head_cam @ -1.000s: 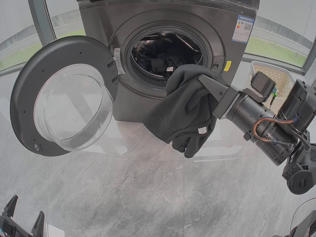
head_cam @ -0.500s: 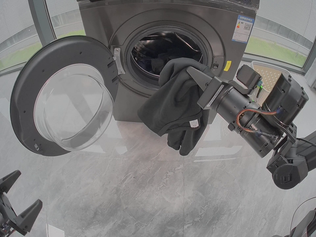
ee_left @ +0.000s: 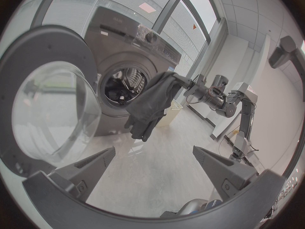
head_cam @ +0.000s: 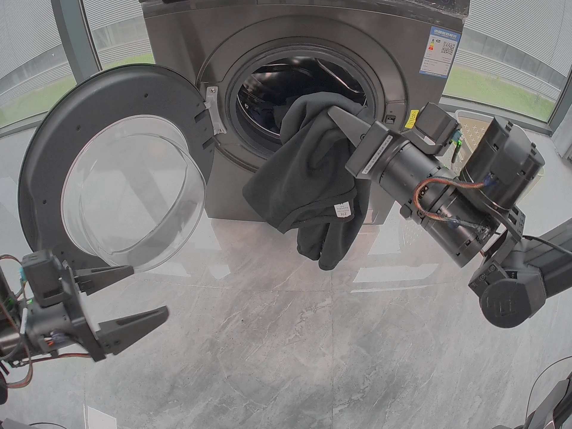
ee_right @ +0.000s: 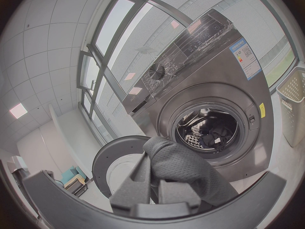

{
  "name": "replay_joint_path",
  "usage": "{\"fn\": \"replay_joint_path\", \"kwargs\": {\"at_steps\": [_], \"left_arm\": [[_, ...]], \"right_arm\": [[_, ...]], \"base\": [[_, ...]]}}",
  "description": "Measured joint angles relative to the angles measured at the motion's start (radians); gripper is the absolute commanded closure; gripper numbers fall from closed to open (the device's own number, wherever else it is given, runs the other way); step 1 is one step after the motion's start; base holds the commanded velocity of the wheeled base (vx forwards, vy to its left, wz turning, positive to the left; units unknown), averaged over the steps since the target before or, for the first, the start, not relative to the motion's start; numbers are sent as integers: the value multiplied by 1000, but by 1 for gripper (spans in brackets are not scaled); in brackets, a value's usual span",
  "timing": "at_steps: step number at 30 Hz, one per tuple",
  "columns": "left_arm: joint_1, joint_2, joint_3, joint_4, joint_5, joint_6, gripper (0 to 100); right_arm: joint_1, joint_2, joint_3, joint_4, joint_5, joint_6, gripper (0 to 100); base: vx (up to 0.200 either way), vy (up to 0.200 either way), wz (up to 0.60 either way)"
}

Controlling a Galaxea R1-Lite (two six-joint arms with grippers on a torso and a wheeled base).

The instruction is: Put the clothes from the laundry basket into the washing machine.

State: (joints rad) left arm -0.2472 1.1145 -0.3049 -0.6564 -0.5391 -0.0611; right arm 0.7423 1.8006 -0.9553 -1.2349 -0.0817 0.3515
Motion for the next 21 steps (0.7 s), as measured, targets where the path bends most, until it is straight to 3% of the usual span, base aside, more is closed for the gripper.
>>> {"fn": "replay_joint_path", "kwargs": {"at_steps": [9,13,19,21], "left_arm": [[-81,374,-74,-254,-8,-17,0],[-109,492,-142,-295,-1,-45,0],[-132,585,-234,-302,3,-119,0],[-134,602,-251,-302,3,-129,0]], "right_arm": [[-6,1,-52,59,-2,40,100],[-3,-5,-58,77,-5,45,100],[13,-13,-43,83,-7,42,100],[15,-15,-38,83,-7,41,100]], "base": [[0,0,0],[0,0,0],[0,0,0],[0,0,0]]}}
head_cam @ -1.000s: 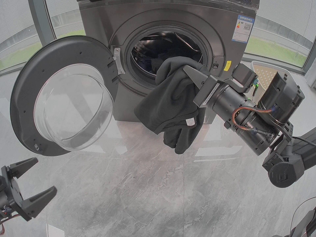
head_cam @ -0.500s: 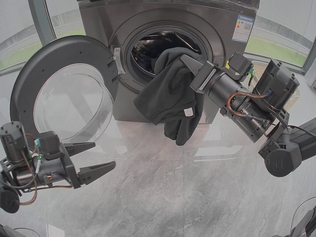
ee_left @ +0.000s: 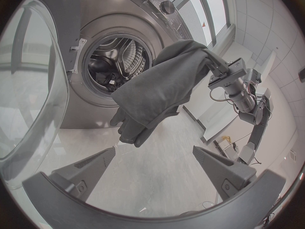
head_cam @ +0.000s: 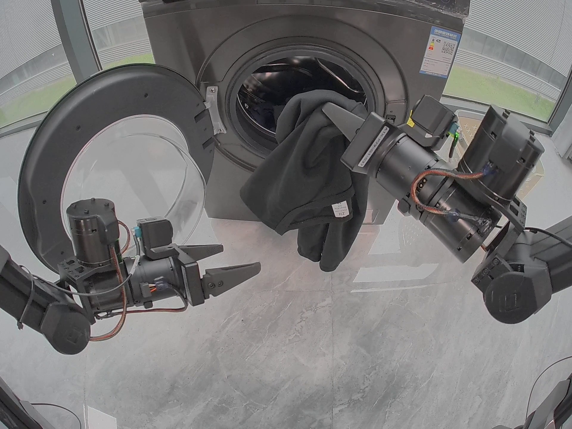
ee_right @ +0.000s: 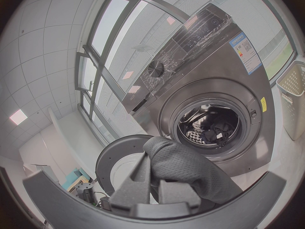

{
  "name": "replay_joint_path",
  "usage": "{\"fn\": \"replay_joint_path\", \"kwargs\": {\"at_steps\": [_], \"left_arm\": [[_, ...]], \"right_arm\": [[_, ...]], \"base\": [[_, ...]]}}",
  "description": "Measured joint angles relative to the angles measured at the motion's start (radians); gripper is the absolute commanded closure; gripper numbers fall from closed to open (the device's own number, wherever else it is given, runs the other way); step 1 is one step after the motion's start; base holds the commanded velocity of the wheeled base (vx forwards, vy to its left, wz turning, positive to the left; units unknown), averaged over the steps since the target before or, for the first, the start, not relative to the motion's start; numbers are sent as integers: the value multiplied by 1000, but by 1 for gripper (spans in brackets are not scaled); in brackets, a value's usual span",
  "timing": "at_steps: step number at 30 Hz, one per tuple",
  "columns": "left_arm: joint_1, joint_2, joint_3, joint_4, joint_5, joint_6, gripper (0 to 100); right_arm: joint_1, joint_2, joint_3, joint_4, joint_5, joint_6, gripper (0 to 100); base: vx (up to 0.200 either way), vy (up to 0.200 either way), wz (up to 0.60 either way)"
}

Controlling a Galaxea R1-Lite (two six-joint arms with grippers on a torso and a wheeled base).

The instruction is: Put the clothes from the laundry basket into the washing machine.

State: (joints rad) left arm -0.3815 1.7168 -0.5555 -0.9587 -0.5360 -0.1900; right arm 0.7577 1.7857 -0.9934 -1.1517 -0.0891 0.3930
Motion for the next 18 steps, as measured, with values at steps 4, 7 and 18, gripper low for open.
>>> {"fn": "replay_joint_path", "kwargs": {"at_steps": [4,7,18], "left_arm": [[-4,57,-59,-15,0,-31,0],[-7,96,-97,-38,0,-57,0],[-41,202,-230,-71,7,-119,0]], "right_arm": [[4,-3,14,-9,0,-1,100],[11,-6,26,-10,0,-2,100],[29,-20,42,-14,0,-4,100]], "base": [[0,0,0],[0,0,0],[0,0,0]]}}
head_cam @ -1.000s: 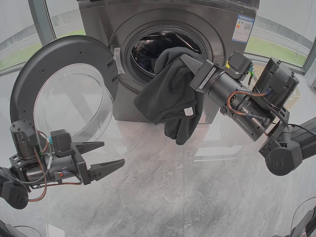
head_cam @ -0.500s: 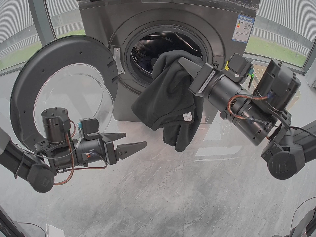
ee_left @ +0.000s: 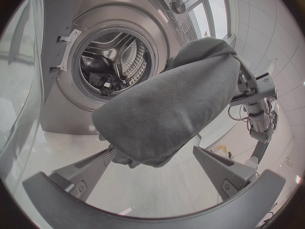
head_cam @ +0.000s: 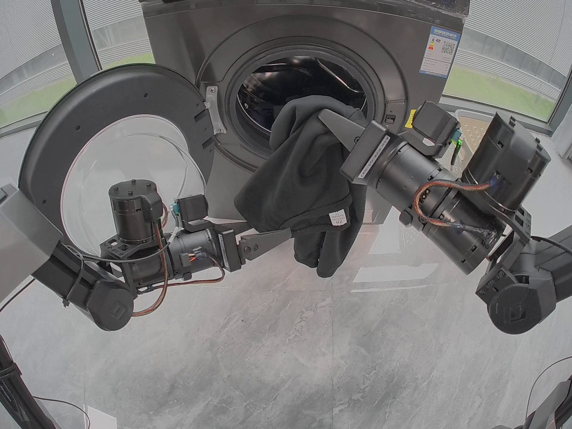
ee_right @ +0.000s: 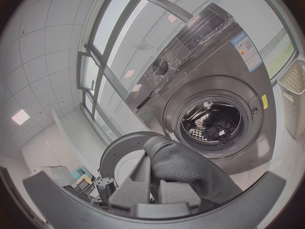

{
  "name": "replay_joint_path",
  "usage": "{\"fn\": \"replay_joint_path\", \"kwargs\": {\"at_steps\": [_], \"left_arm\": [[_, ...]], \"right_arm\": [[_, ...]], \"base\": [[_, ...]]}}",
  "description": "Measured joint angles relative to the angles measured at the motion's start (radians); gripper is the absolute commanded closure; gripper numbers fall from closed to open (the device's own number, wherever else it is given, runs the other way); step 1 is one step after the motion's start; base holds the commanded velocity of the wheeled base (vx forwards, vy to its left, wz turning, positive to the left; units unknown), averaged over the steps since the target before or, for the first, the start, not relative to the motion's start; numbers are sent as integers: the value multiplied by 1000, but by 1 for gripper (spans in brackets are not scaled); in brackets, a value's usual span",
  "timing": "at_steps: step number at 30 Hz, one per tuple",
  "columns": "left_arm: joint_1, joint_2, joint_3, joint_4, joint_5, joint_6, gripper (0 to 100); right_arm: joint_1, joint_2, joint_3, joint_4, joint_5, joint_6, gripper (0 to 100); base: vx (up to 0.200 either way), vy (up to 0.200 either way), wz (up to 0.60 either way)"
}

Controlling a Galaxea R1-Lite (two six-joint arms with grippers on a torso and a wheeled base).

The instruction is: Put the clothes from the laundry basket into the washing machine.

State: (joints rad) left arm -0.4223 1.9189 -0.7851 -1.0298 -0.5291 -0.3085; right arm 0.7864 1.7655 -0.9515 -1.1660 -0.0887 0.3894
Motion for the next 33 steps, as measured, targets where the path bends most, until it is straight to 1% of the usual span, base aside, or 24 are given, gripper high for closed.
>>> {"fn": "replay_joint_path", "kwargs": {"at_steps": [7,11,13,15,16,25,29,33], "left_arm": [[-17,29,-47,-14,3,-7,0],[-26,39,-57,-35,4,-32,0],[-34,41,-59,-51,19,-45,0],[-40,43,-61,-64,40,-51,0],[-43,44,-62,-68,45,-53,100],[-50,51,-48,-122,54,-54,100],[-55,43,-20,-161,54,-54,100],[-74,8,43,-192,57,-54,100]], "right_arm": [[1,-3,2,-1,0,-1,100],[1,-3,2,0,0,-1,100],[0,-3,2,0,0,-1,100],[0,-3,2,0,0,-1,100],[0,-3,2,0,0,-1,100],[0,-3,3,0,0,-1,100],[0,-3,10,-1,0,-1,100],[-6,-2,31,-3,1,-1,100]], "base": [[0,0,0],[0,0,0],[0,0,0],[0,0,0],[0,0,0],[0,0,0],[0,0,0],[0,0,0]]}}
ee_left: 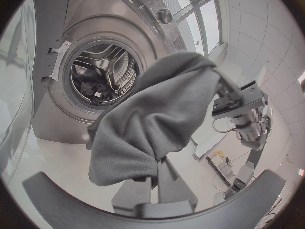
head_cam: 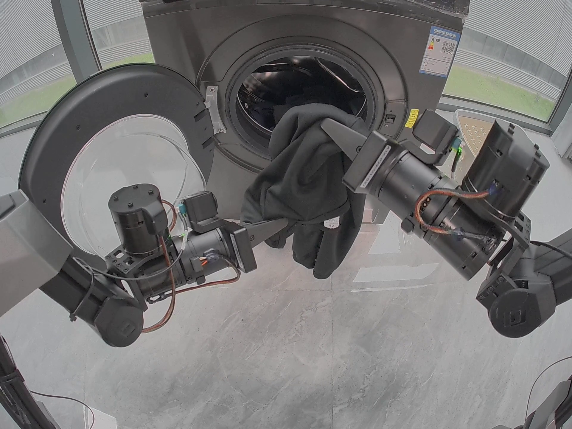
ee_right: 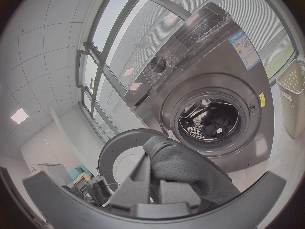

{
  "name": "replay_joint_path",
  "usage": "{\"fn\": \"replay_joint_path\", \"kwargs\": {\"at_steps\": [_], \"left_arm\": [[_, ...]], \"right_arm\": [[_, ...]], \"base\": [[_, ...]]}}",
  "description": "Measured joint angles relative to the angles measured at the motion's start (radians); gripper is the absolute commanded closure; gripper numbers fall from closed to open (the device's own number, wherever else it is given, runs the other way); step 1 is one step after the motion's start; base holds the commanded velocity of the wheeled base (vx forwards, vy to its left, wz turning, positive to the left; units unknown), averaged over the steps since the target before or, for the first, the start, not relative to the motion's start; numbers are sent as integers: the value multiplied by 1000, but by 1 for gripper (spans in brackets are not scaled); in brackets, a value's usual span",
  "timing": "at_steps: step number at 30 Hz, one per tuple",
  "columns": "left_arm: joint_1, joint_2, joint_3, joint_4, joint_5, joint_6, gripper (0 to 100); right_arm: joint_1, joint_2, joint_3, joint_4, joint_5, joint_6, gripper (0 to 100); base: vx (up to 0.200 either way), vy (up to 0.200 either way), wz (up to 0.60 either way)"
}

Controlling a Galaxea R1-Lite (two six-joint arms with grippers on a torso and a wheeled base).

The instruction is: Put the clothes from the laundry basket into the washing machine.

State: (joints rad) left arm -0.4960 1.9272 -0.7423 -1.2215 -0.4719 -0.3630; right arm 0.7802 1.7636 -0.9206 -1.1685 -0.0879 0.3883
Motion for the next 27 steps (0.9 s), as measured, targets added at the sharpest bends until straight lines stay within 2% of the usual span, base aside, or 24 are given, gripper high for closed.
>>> {"fn": "replay_joint_path", "kwargs": {"at_steps": [3,9,10,17,21,27], "left_arm": [[-24,-44,58,-22,8,0,100],[-88,-155,153,-56,63,-1,100],[-98,-177,163,-60,75,-1,100],[-118,-276,209,-66,94,0,100],[-115,-312,225,-64,107,1,100],[-110,-335,220,-65,151,3,100]], "right_arm": [[-3,1,28,-4,3,0,100],[-3,2,110,-47,13,-1,100],[-1,2,127,-54,14,-2,0],[6,1,222,-66,19,-34,0],[3,-1,281,-72,18,-75,0],[-8,-4,380,-123,17,-145,0]], "base": [[0,0,0],[0,0,0],[0,0,0],[0,0,0],[0,0,0],[0,0,0]]}}
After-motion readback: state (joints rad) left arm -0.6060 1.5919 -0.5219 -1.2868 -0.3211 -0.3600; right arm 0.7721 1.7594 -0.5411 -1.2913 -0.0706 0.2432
